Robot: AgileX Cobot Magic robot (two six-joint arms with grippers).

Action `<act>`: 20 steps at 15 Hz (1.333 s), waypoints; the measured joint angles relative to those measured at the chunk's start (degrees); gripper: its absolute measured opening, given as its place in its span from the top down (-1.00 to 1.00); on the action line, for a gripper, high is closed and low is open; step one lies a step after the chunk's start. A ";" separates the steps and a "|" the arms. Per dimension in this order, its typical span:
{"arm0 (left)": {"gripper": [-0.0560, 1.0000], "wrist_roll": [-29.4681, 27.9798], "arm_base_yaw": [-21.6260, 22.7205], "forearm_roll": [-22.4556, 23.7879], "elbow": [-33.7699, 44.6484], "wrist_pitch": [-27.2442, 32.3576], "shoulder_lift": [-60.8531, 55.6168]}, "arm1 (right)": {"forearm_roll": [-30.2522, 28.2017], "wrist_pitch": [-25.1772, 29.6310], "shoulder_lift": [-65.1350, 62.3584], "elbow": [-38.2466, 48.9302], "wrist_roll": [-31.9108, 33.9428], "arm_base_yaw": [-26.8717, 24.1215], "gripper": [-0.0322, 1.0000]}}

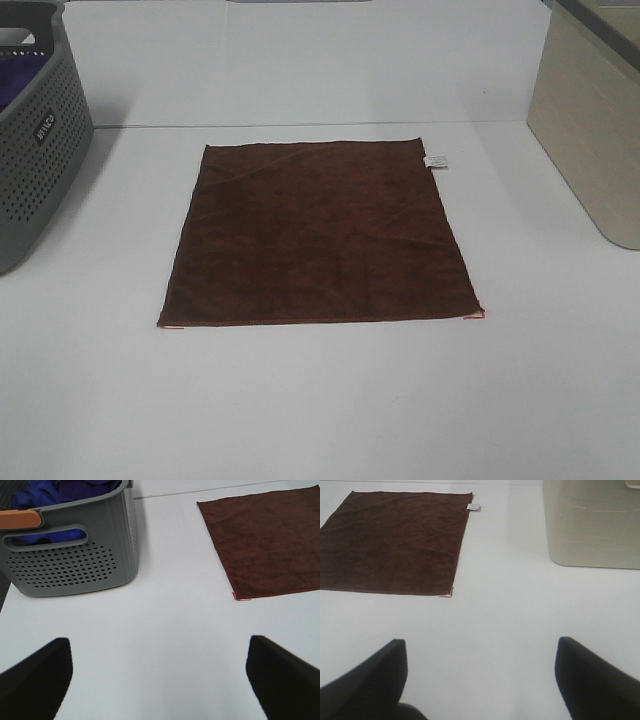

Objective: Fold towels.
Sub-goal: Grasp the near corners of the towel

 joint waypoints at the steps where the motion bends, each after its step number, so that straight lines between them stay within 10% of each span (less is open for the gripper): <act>1: -0.75 0.00 0.00 -0.06 -0.46 -0.86 0.34 | 0.00 -1.09 0.63 -0.34 0.00 0.00 -0.55; 9: -0.63 0.00 0.00 -10.49 -0.97 -27.79 22.63 | 4.01 -30.71 30.54 -2.23 0.00 1.15 -0.55; 15: -0.63 1.89 0.00 -30.08 -0.97 -33.98 49.22 | 8.65 -25.04 61.99 -14.44 0.00 1.15 -0.45; 20: -0.57 15.64 0.00 -50.42 -0.97 -34.61 72.19 | 18.28 -18.85 84.45 -22.52 -8.65 1.15 -0.42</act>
